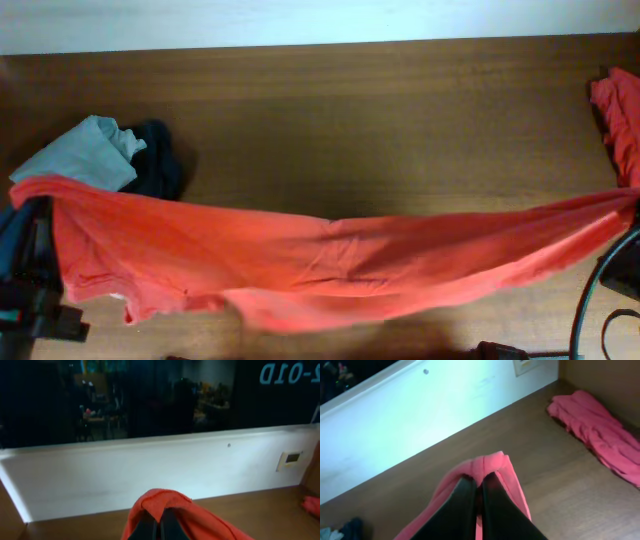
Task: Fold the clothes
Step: 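Lift the shirt with both grippers and swing it flat onto the table, then release the shirt and move both grippers to its bottom corners, then grasp the shirt's lower left and lower right edges with both grippers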
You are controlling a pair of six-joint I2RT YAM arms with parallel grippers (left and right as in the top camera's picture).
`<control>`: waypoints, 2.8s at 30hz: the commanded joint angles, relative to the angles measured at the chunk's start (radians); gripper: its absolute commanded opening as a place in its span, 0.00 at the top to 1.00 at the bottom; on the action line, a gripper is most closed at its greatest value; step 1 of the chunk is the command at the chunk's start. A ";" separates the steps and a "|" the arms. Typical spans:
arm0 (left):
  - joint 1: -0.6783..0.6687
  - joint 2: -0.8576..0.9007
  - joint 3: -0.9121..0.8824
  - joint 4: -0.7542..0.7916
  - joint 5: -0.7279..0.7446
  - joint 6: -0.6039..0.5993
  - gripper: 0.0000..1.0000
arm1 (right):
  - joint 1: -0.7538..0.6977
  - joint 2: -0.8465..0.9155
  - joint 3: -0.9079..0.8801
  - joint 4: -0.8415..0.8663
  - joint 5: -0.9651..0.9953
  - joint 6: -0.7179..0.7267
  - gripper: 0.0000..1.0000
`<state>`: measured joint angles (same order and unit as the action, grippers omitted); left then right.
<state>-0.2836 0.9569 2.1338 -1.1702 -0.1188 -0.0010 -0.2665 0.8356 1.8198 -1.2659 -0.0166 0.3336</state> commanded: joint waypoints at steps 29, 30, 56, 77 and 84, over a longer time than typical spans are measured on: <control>0.008 1.312 0.014 0.584 -0.037 0.098 0.54 | -0.005 1.149 -0.020 0.516 -0.190 -0.068 0.56; 0.008 1.312 0.014 0.587 -0.064 0.112 0.46 | -0.011 1.144 -0.019 0.515 -0.192 -0.075 0.39; 0.130 0.766 0.273 -0.433 -0.212 -0.225 0.18 | -0.159 0.410 -0.024 -0.071 -0.303 -0.193 0.24; 0.233 0.776 -0.940 0.045 0.243 -0.243 0.16 | -0.160 0.621 -0.891 0.181 -0.319 -0.065 0.17; 0.304 0.778 -1.210 0.256 0.348 -0.275 0.18 | -0.160 0.621 -0.954 0.239 -0.279 -0.037 0.18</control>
<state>0.0025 1.7432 0.9932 -0.9714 0.1429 -0.2562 -0.4267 1.4544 0.8719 -1.0374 -0.3225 0.2646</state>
